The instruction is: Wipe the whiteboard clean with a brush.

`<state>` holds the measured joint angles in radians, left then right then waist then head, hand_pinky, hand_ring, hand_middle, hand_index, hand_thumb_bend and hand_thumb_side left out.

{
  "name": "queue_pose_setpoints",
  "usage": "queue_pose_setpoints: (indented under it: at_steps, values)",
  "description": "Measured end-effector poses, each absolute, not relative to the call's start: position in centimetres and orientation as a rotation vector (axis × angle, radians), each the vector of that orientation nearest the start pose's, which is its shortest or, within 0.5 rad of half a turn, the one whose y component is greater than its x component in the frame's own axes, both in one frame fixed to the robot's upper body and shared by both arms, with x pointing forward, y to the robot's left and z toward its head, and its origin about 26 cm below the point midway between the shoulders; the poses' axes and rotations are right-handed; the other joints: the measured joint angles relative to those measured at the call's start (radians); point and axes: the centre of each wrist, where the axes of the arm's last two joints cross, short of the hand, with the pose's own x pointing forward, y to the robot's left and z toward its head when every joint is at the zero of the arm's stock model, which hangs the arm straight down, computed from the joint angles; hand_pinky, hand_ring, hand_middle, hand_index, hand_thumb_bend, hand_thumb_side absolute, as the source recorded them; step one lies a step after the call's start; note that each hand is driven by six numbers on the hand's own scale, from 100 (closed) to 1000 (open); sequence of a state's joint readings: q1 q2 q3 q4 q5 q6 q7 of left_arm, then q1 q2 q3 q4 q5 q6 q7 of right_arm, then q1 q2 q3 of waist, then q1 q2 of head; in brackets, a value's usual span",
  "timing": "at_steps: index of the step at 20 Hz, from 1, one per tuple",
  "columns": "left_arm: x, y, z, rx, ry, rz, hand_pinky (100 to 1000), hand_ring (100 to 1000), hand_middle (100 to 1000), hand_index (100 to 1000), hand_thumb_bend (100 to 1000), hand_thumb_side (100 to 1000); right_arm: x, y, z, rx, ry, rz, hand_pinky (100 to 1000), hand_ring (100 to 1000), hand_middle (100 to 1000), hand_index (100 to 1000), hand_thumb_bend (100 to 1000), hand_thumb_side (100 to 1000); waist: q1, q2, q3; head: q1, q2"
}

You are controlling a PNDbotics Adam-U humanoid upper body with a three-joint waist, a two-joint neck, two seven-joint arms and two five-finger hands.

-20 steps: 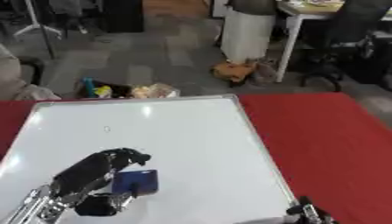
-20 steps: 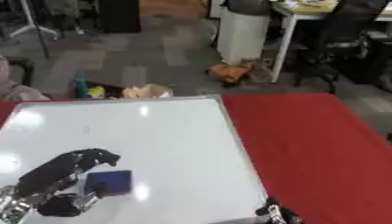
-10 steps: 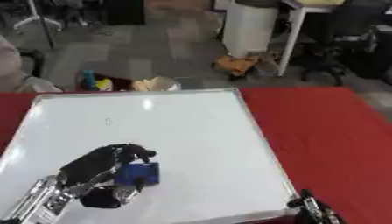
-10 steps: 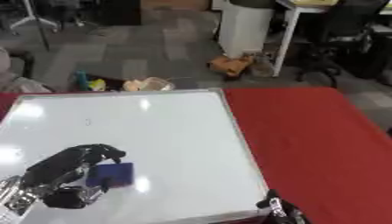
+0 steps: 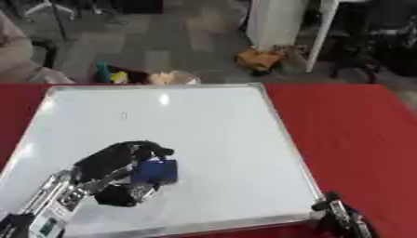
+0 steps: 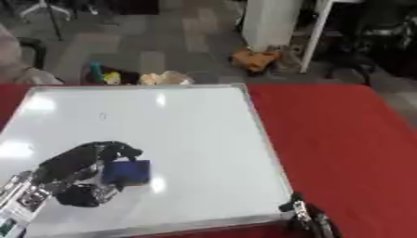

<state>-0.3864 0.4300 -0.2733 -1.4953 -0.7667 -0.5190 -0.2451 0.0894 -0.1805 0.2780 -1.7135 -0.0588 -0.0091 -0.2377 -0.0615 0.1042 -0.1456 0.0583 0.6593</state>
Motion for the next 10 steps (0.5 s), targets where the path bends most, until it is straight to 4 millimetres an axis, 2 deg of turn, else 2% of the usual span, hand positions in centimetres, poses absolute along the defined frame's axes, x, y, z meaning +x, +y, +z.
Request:
queue_pose_setpoints:
  at_steps: [10]
  values:
    - [35.95,25.25,9.01,0.487,-1.844,-1.744,762,854,738,961,107,934,24.25,-21.28,-0.07,-0.043,-1.610,0.091,417,351,152,550,100,843,-0.002,0.000,0.002,0.012,0.017]
